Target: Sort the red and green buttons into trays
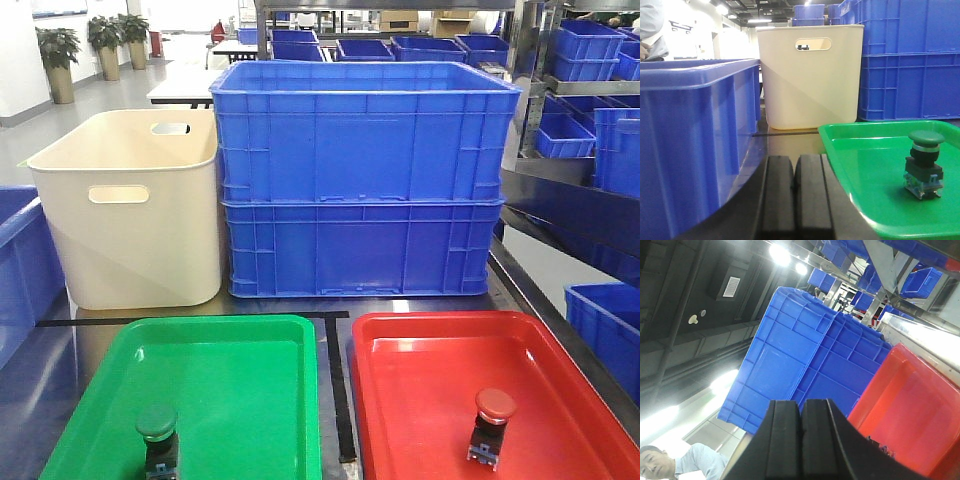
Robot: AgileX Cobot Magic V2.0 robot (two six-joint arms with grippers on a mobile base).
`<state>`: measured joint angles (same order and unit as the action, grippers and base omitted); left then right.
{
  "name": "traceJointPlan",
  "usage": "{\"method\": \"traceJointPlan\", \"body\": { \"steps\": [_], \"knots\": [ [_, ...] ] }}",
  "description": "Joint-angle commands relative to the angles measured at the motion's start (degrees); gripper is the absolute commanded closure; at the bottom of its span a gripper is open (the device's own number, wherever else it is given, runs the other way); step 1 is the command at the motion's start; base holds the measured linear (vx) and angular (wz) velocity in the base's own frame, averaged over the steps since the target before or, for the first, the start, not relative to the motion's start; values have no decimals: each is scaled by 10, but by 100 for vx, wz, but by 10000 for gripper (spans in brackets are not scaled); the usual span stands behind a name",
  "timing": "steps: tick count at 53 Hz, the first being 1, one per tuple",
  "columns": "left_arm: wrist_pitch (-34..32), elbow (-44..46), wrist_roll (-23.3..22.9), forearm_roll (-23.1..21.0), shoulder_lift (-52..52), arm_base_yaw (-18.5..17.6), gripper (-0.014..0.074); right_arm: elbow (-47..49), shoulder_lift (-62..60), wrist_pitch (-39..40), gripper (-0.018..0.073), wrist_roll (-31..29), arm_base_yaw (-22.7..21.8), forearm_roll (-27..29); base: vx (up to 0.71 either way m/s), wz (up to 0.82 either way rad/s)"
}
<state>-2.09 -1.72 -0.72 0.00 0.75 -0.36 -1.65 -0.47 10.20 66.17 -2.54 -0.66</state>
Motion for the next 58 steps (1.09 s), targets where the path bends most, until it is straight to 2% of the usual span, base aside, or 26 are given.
{"method": "traceJointPlan", "body": {
  "steps": [1, 51, 52, 58],
  "knots": [
    [-50, -3, -1, -3, 7, 0, 602, -5, -7, -275, 572, -577, -3, -2, 0, 0],
    [-50, -3, -1, -3, 7, 0, 602, -5, -7, -275, 572, -576, -3, -19, 0, 0],
    [-50, -3, -1, -3, 7, 0, 602, -5, -7, -162, 572, -576, -3, -19, 0, 0],
    [-50, -3, -1, -3, 7, 0, 602, -5, -7, -162, 572, -576, -3, -19, 0, 0]
  ]
}}
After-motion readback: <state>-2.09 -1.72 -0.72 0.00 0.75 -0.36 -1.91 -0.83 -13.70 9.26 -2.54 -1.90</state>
